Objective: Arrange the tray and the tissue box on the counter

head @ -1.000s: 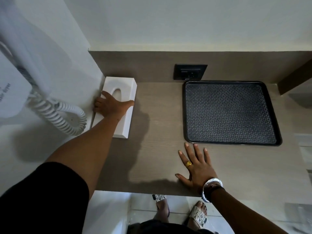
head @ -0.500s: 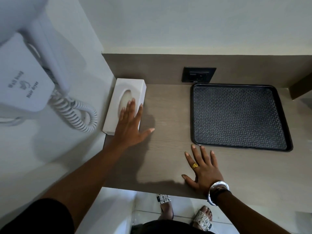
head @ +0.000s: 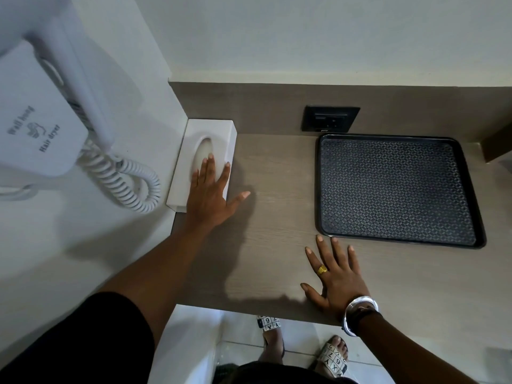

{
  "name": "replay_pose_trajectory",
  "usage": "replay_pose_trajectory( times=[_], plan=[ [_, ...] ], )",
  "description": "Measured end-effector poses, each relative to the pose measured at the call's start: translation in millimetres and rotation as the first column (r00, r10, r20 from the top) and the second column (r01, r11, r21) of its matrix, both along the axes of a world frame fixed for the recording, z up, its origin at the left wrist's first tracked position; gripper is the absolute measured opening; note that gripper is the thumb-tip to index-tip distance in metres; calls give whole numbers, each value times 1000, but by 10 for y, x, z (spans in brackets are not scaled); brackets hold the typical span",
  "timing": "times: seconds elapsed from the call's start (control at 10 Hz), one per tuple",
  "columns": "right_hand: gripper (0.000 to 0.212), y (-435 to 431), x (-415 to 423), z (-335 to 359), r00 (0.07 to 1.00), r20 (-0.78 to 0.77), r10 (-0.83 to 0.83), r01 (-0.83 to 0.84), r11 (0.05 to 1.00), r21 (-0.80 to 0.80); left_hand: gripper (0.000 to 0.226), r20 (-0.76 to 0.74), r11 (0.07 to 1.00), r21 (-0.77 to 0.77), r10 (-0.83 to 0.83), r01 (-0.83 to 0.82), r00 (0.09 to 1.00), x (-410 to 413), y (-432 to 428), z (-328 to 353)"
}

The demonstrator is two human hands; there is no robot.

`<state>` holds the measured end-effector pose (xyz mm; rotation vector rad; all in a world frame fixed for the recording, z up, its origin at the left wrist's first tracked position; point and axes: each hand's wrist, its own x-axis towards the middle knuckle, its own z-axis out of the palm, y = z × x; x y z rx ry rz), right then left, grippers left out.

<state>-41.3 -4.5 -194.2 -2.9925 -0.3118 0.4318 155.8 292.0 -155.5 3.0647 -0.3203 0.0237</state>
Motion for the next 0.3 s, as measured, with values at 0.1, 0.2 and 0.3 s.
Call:
replay_pose_trajectory(
  times=[0.1,0.2,0.3],
  plan=[
    [82,-8,-8,2,1000,-4,2,-2,1000,-7,96,-24,1000,19,10,-9,1000,4,-5,10],
    [82,-26,-12,-33,1000,23,3,-4,1000,28,97,-33,1000,22,-3,3,999,20,14,-9],
    [79,-7,-24,-62,999,33,-23,20,997,73,98,-17,1000,20,6,-6,1000,15,4,-3]
  ],
)
